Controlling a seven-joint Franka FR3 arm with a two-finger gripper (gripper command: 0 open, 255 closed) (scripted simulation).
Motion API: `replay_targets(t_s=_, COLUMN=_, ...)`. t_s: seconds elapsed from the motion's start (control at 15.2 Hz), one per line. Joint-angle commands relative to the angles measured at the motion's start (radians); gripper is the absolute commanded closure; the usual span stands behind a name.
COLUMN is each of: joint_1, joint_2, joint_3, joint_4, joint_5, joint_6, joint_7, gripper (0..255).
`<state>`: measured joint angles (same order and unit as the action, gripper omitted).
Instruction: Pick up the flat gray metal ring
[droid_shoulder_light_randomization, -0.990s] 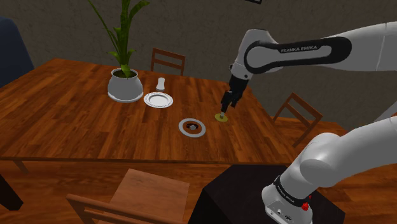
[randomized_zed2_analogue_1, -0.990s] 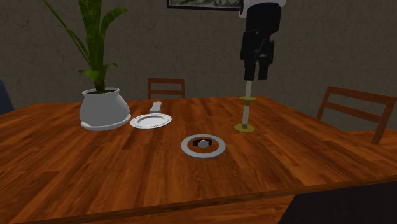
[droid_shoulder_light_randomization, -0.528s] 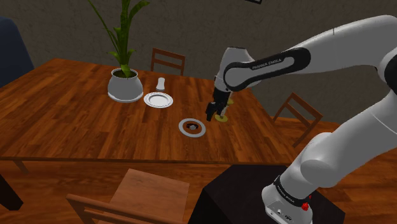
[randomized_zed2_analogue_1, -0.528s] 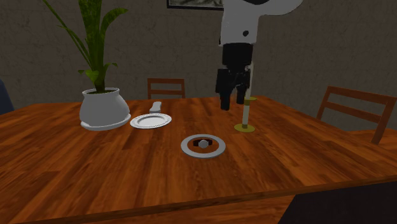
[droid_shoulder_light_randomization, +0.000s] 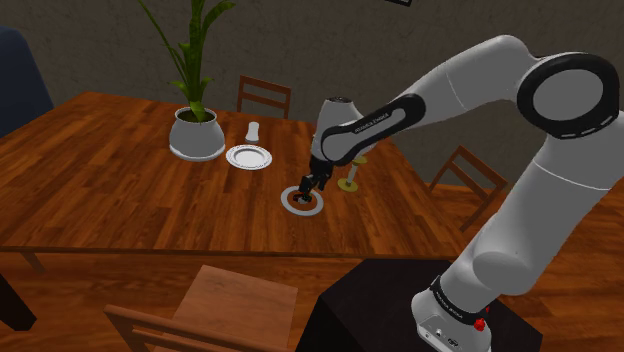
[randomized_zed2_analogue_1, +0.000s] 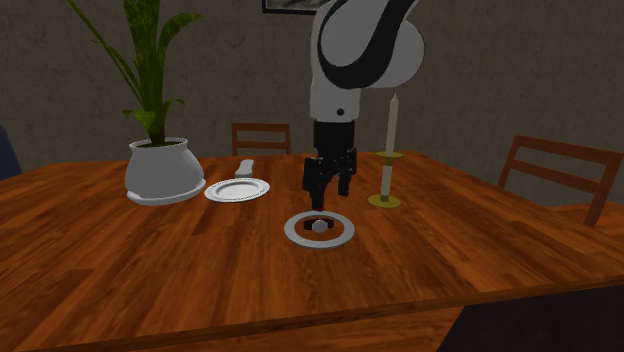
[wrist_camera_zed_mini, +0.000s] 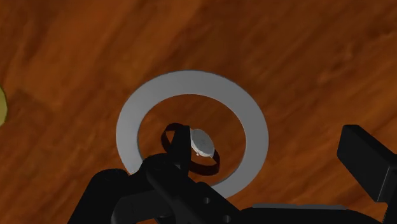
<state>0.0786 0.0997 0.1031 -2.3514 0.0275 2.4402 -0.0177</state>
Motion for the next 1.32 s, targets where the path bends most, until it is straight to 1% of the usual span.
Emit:
replay_targets(t_s=0.0, joint_1=0.011, joint_2=0.078, joint_3=0.003, joint_4=0.038, joint_5=-0.026, joint_6=0.045, joint_7=0.028, gripper=0)
replay_targets(t_s=0.26, joint_1=0.037, joint_2=0.238, joint_3=-0.009, joint_4=0.139, joint_5=-0.080, joint_6=0.110, joint_7=0.073, gripper=0)
replay_targets(t_s=0.79, joint_1=0.046, joint_2=0.336, joint_3=-0.021, joint_4=0.152, joint_5=-0.097, joint_6=0.195, joint_7=0.086, gripper=0)
replay_targets(t_s=0.92, joint_1=0.046, joint_2=0.336, joint_3=-0.021, joint_4=0.152, joint_5=-0.097, joint_6=0.195, joint_7=0.086, gripper=0)
replay_targets(t_s=0.99, joint_1=0.045, joint_2=0.334, joint_3=-0.021, joint_4=0.152, joint_5=-0.097, joint_6=0.194, joint_7=0.084, gripper=255)
replay_targets(t_s=1.25, joint_1=0.046, joint_2=0.334, joint_3=-0.020, joint_4=0.154, joint_5=-0.097, joint_6=0.191, joint_7=0.085, gripper=255)
